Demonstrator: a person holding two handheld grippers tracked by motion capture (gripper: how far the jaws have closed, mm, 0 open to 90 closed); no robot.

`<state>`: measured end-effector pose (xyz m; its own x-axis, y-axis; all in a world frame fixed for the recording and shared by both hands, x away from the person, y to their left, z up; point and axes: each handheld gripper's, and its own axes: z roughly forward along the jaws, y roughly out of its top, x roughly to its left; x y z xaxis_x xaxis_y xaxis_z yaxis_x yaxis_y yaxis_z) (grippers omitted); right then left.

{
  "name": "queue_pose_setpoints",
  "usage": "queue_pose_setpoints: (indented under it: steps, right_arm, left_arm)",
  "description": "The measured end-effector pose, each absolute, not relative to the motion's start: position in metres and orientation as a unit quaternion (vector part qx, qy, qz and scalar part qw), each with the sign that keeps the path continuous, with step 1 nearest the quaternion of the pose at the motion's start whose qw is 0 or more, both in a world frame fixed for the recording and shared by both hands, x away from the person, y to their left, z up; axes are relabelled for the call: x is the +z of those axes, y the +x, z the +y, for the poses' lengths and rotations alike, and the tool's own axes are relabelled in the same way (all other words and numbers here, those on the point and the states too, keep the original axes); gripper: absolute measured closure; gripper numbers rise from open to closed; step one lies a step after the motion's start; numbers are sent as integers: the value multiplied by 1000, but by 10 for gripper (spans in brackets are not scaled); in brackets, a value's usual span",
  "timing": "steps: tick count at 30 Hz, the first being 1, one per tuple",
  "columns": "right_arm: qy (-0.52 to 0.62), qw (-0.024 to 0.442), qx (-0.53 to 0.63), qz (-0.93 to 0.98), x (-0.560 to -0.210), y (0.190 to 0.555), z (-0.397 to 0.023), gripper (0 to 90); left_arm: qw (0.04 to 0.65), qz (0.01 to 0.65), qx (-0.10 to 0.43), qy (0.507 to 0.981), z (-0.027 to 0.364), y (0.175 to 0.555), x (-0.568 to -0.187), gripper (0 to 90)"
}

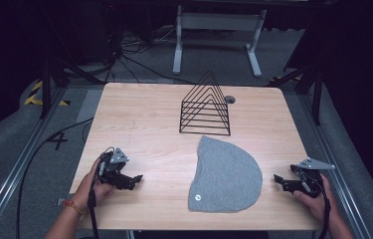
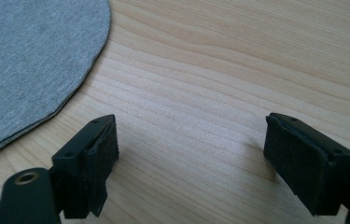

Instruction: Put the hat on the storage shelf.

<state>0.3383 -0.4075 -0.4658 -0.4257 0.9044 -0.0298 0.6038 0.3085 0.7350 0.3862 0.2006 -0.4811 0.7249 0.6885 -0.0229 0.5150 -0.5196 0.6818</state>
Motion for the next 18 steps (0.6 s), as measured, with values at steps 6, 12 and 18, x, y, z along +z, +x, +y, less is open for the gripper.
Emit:
queue_pose_setpoints:
  steps: [6,12,18]
  right_arm:
    - [494,231,330,771,-465,337,-408,237]
    - [484,226,333,777,-465,335,-410,235]
    - [468,223,344,783,-464,332,-411,351]
  left_arm:
    - [340,344,125,866,199,387,-480,2]
    - [349,336,125,866,201,383,-480,50]
    - [353,324,119,870,201,386,-478,100]
